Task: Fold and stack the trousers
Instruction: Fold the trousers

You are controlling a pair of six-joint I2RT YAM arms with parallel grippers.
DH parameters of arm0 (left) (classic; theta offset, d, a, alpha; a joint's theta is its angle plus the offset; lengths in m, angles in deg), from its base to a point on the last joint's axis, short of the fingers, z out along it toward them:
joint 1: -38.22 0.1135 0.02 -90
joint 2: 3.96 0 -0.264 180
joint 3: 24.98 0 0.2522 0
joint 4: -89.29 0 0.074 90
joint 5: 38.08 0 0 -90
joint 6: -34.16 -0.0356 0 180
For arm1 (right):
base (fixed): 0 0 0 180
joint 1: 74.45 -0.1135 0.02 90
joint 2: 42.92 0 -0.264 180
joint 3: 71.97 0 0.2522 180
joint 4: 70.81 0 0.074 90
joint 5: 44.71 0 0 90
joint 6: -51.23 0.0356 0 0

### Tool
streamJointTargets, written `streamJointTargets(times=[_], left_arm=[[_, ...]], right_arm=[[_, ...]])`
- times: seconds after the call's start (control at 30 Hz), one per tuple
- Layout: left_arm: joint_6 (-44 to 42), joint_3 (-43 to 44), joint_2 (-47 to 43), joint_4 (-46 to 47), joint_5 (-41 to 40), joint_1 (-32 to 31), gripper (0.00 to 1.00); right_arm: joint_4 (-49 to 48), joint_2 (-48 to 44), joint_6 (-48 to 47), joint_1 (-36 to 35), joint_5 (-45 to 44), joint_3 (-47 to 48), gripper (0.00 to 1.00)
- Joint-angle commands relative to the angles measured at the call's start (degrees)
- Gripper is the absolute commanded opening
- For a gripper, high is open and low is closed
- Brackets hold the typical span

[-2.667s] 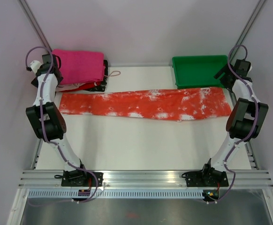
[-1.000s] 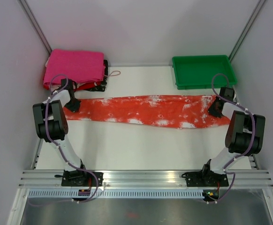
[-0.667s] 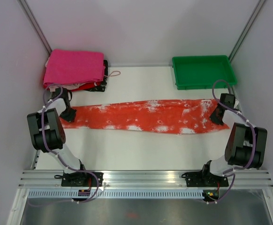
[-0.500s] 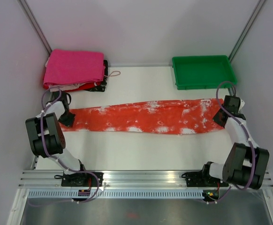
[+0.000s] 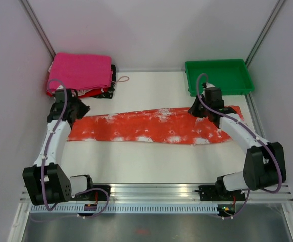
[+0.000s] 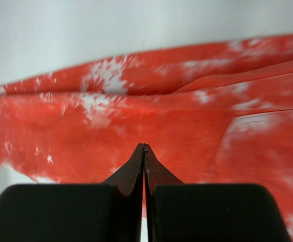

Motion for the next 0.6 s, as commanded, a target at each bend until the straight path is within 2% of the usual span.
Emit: streamJointTargets(times=[0.0, 0.03, 0.13, 0.23, 0.4, 0.57], left_arm=[[3.03, -5.38, 0.48, 6.60, 7.71, -8.00, 0.02], [3.12, -6.09, 0.83, 7.56, 7.62, -11.50, 0.02], [3.65, -6.97, 4.07, 9.33, 7.09, -15.91, 0.02], [3.47, -6.71, 8.38, 11.17, 7.00, -18.12, 0.02], [3.91, -4.69, 15.49, 13.37, 7.26, -18.92, 0.02], [3.30, -1.71, 20.95, 14.34, 6.74, -19.27, 0.02]], right_arm=[[-3.31, 4.83, 4.56, -5.90, -1.44, 0.26, 0.00], [-3.75, 5.54, 4.91, -6.51, -1.70, 0.17, 0.00], [-4.28, 7.57, 5.53, -7.31, -4.07, -0.36, 0.00], [-4.99, 8.71, 4.83, -7.31, -6.62, -1.06, 0.00], [-5.87, 13.10, 2.20, -7.31, -9.61, 0.34, 0.00], [-5.25, 19.94, -0.09, -7.31, -10.67, 6.05, 0.00]])
